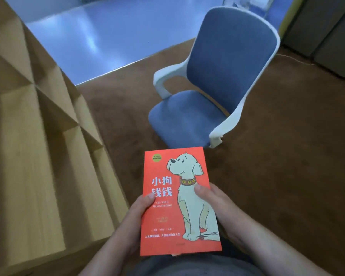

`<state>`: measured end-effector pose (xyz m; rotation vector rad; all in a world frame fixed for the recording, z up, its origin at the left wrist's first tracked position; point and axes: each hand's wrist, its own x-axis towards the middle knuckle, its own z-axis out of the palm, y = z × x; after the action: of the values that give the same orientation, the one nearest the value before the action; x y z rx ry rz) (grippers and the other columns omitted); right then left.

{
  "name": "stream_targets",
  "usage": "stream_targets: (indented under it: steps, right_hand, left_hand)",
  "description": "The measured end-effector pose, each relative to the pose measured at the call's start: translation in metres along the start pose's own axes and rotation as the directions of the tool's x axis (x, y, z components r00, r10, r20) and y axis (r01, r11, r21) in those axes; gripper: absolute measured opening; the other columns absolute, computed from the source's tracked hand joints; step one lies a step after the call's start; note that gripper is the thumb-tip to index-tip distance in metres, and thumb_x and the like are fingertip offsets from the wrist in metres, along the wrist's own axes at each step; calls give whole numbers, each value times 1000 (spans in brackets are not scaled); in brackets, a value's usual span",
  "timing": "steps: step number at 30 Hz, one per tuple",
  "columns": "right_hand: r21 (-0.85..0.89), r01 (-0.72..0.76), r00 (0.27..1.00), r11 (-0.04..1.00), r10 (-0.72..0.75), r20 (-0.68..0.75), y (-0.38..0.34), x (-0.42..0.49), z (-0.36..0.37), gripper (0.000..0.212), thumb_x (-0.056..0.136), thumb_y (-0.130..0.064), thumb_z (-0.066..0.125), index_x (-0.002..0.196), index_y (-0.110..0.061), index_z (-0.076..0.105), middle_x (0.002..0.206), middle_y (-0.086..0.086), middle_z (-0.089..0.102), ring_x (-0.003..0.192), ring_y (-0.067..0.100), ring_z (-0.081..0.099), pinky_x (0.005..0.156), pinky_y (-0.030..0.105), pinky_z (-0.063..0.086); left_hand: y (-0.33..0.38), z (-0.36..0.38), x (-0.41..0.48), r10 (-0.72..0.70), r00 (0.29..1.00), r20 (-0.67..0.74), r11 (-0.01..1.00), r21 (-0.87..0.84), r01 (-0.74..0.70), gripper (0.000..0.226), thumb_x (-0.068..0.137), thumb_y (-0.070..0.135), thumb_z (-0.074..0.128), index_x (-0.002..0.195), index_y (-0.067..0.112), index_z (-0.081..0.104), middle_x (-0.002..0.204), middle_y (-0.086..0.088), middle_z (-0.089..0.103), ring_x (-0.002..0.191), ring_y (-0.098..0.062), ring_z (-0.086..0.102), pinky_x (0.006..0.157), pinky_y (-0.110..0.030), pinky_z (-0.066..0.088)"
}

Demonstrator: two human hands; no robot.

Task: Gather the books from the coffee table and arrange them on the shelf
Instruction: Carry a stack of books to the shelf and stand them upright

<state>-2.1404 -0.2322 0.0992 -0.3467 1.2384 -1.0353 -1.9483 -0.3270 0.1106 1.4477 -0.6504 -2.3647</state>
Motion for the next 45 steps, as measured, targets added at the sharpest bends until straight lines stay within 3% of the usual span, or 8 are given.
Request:
stream_targets:
  steps: [4,9,12,21,27,34,37,45]
  right_hand:
    - [-84,-52,994,995,60,87,-37,37,-21,71,82,-49,69,140,-12,52,126,12,73,113,34,72,104,55,52]
    - [-171,-109,968,979,144,204,-73,82,-23,66,83,-47,67,138,-12,56,125,11,73,113,34,71,103,52,53]
    - [-243,-127,957,962,183,223,-87,110,-12,67,83,-48,66,140,-14,54,126,10,73,114,32,71,105,55,51]
    - [-440,-78,895,895,257,365,-144,214,75,45,99,-42,62,137,-19,57,123,0,75,111,19,73,86,29,60]
    - [-518,-60,834,853,328,443,-183,268,151,62,86,-45,65,139,-17,54,128,7,73,117,29,70,107,52,50]
    - [-636,2,697,772,455,555,-207,303,231,54,92,-46,64,137,-18,53,125,7,74,114,30,71,101,48,56]
    - [-675,45,609,737,515,603,-212,317,266,54,90,-45,62,137,-19,54,125,6,74,114,29,72,97,43,59]
    - [-775,123,413,619,679,607,-210,376,361,64,84,-43,73,139,-16,58,131,16,69,120,40,67,109,61,45]
  left_hand:
    - [20,12,26,25,992,-122,1000,1,-25,94,7,22,95,88,-3,54,52,-13,69,39,-21,66,32,-25,48]
    - [26,12,42,80,979,-187,988,-112,-102,5,90,4,55,89,1,53,53,-9,70,41,-18,67,34,-24,49]
    - [31,0,45,106,959,-261,972,-177,-155,28,104,12,30,99,-1,54,53,-9,70,42,-18,68,35,-24,50]
    - [108,-30,34,221,912,-346,900,-288,-327,44,83,38,52,104,5,72,100,-25,73,78,-35,74,64,-39,60]
    - [172,-71,40,220,807,-547,836,-321,-446,58,65,42,78,96,-5,64,63,-15,73,49,-21,70,41,-22,52]
    - [198,-104,29,209,661,-721,622,-424,-659,48,97,12,50,57,8,77,59,-11,72,45,-19,68,38,-24,52]
    - [215,-117,24,193,597,-779,547,-420,-724,33,46,34,97,47,9,74,49,-7,68,39,-13,66,35,-20,48]
    - [221,-144,27,-13,384,-923,530,-332,-780,23,94,-6,55,117,-4,53,49,0,65,33,0,58,34,-12,43]
